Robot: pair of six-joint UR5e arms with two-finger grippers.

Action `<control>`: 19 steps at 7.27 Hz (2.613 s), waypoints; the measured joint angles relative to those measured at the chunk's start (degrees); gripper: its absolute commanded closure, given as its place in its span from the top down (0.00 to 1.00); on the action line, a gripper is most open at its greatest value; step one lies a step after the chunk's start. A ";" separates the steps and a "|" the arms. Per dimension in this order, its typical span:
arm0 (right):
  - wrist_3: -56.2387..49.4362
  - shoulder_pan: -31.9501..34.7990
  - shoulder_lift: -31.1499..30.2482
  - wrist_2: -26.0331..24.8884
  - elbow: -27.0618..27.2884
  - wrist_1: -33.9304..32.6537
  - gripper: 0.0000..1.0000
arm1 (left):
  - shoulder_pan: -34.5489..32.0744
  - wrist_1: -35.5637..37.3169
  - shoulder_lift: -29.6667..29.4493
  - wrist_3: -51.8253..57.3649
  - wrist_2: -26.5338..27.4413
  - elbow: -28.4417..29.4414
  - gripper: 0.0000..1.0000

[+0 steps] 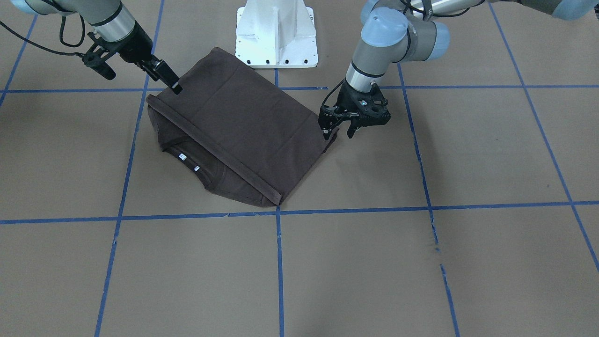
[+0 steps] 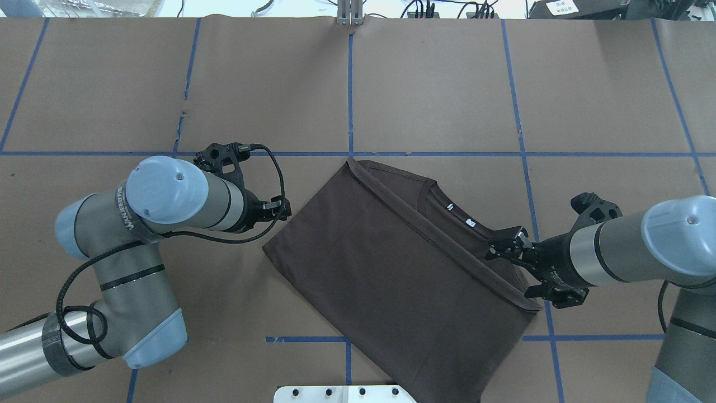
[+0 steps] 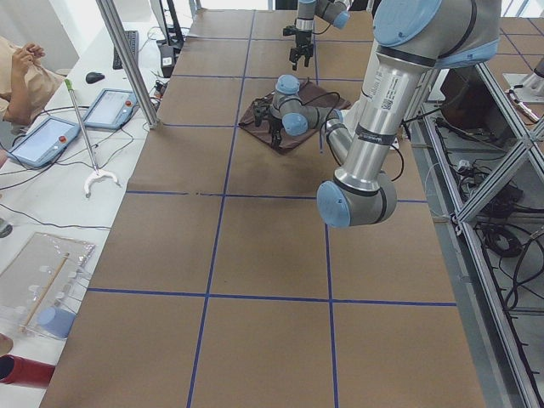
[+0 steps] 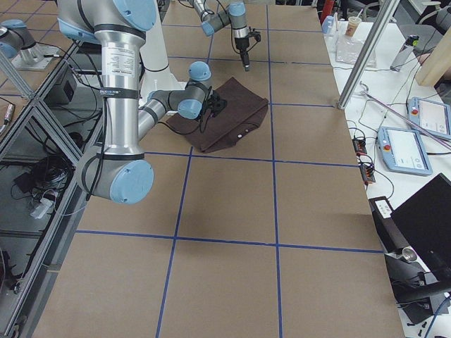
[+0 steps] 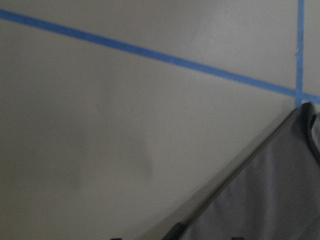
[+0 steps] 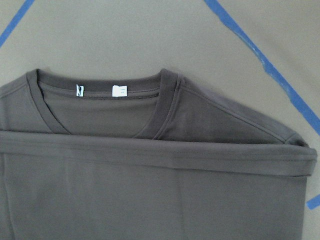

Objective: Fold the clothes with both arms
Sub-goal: 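Grasp the shirt's far corner with the left gripper while the right gripper holds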

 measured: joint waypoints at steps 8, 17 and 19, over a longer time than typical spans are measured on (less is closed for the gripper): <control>-0.01 0.37 0.11 -0.04 -0.65 0.01 1.00 | 2.47 -0.39 2.36 0.84 0.12 1.52 0.00; -0.01 1.40 0.33 0.03 -0.07 0.03 1.00 | -8.74 -2.50 -2.64 9.45 0.00 4.06 0.00; -0.01 1.91 0.36 0.04 -0.06 0.07 1.00 | -14.45 -12.77 -10.97 10.70 -0.03 19.53 0.00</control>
